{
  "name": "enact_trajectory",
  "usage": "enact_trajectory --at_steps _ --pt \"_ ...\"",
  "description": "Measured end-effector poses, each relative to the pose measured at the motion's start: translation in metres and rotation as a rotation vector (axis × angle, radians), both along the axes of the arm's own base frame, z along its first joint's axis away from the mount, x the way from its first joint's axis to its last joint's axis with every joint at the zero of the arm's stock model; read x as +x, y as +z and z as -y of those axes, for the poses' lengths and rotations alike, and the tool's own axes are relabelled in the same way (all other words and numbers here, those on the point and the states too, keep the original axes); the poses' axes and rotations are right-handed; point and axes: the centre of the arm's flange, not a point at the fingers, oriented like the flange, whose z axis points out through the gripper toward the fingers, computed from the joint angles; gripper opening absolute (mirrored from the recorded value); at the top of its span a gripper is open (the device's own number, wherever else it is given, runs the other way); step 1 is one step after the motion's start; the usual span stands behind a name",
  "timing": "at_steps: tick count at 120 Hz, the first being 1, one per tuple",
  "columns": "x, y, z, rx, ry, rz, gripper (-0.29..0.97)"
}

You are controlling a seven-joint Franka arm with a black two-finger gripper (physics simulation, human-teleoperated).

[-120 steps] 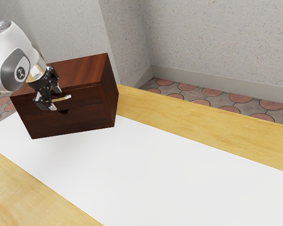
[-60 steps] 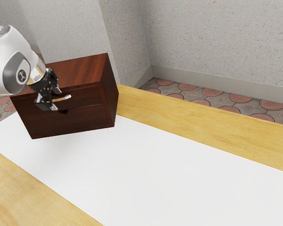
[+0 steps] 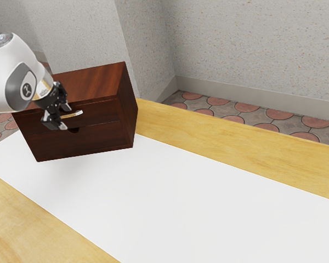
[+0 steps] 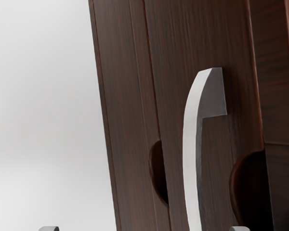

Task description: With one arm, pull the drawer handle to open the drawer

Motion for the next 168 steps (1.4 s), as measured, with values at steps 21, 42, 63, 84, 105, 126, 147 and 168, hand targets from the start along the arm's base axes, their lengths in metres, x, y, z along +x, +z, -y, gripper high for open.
enact_trajectory --at_steps 21,42,63,84,105,126,147,168 --pt "-0.001 -0.001 -0.002 -0.003 0.005 0.0 0.43" --pt "-0.001 -0.002 -0.004 -0.006 0.008 0.0 0.42" --pt "-0.003 -0.008 -0.011 -0.01 0.02 -0.007 0.42" --pt "0.0 -0.016 -0.011 -0.018 0.019 -0.016 0.39" --pt "0.001 -0.01 -0.01 -0.016 0.018 -0.008 0.17" --pt "0.0 -0.005 -0.008 -0.029 0.02 0.001 0.0" --pt "-0.001 -0.007 -0.005 -0.054 0.022 -0.016 -0.07" --pt "-0.007 -0.004 0.0 -0.071 0.02 -0.033 -0.1"
